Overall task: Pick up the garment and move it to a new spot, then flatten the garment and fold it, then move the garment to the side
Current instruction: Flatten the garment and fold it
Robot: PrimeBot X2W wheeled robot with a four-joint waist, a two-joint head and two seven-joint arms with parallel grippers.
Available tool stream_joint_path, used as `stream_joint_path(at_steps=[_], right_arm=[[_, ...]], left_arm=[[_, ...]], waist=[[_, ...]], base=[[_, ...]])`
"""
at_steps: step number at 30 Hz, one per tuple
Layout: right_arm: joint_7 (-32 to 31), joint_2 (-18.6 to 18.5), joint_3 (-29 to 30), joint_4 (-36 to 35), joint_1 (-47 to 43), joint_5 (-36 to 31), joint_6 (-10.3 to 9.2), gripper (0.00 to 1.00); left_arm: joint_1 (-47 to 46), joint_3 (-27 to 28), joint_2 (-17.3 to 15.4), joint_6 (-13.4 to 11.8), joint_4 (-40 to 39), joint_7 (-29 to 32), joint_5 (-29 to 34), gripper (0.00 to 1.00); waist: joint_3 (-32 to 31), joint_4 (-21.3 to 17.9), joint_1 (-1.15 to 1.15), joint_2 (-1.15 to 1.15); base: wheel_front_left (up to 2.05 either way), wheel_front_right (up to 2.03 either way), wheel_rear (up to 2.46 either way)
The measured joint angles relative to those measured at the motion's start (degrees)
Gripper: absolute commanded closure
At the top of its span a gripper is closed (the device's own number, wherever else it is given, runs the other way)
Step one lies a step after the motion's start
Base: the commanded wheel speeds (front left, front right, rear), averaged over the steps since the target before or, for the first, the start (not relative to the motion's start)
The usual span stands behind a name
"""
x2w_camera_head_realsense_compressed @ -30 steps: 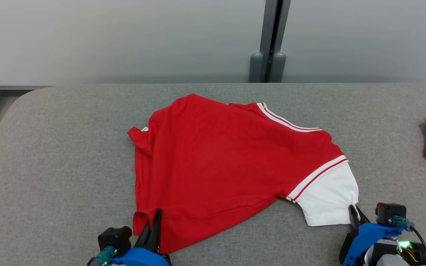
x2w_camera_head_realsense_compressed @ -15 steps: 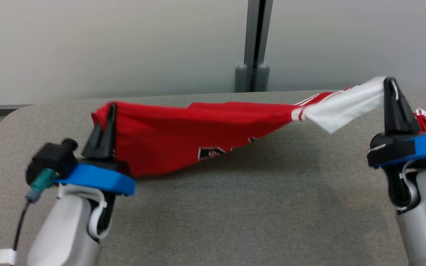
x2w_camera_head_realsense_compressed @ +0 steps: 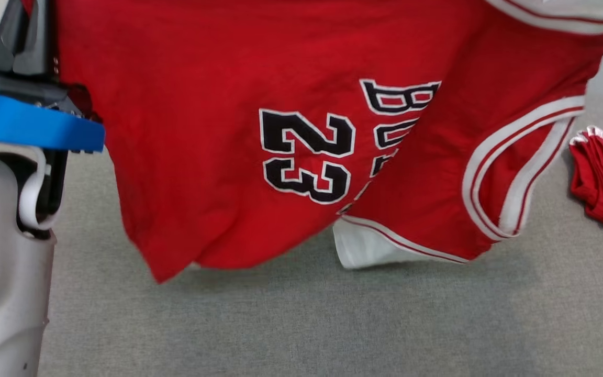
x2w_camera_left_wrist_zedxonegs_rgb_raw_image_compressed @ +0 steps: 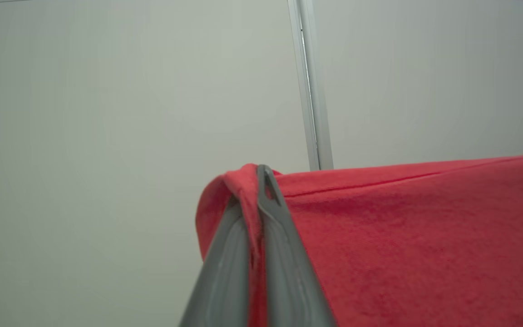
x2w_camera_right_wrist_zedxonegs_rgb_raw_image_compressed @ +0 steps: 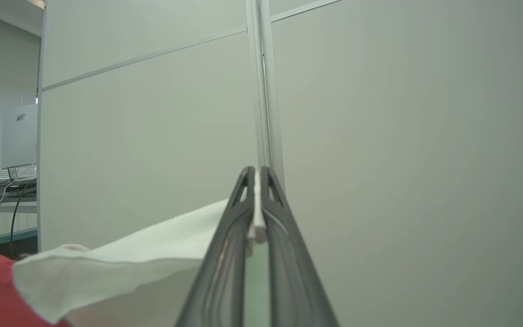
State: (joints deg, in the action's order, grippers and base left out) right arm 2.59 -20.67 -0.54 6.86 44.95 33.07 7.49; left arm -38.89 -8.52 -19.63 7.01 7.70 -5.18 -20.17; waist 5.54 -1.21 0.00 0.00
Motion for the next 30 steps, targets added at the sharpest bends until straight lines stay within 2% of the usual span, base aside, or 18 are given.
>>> stream_joint_path(at_steps=[5,9,15,19,23,26,30], right_arm=[[-0.13,-0.08,-0.8,5.08,5.97,-2.11,0.0,1.0],[2.72,0.21,-1.24,10.93,13.99,-5.24,0.0,1.0],[9.35,0.15,0.33,19.18,28.38,-9.69,0.0,1.0],[11.14,0.2,1.82,22.93,32.61,-8.9,0.03,1.0],[11.77,0.02,0.41,23.49,28.51,-5.94,0.04,1.0],[12.13,0.4,-2.19,21.92,18.29,-2.31,0.04,1.0],[12.28,0.75,-4.17,17.63,3.09,2.85,0.05,1.0]], left_arm=[[-5.36,-0.34,0.03,-0.67,1.71,0.99,0.34,1.0],[-11.95,-2.05,0.34,-0.99,5.87,0.12,2.9,1.0],[-23.62,-2.3,2.26,-2.24,12.83,-5.36,4.69,1.0],[-27.1,-1.19,2.86,-2.44,16.18,-8.15,4.24,1.0],[-23.79,-0.93,3.69,-1.82,19.92,-9.15,2.58,1.0],[-16.35,-0.08,4.52,-1.4,22.18,-9.64,0.98,1.0],[-4.54,2.89,7.54,-1.07,22.87,-9.8,-1.78,1.0]], waist=[[4.63,-1.0,0.0,0.0],[9.09,-1.9,0.01,0.0],[14.72,-2.33,0.01,0.0],[16.58,-2.59,0.01,0.0],[16.8,-3.5,0.01,0.0],[16.4,-4.03,0.01,0.0],[15.5,-4.59,0.0,0.0]], base=[[0.0,0.0,0.0],[0.0,0.0,0.0],[0.0,0.0,0.0],[0.0,0.0,0.0],[0.0,0.0,0.0],[0.0,0.0,0.0],[0.0,0.0,0.0]])
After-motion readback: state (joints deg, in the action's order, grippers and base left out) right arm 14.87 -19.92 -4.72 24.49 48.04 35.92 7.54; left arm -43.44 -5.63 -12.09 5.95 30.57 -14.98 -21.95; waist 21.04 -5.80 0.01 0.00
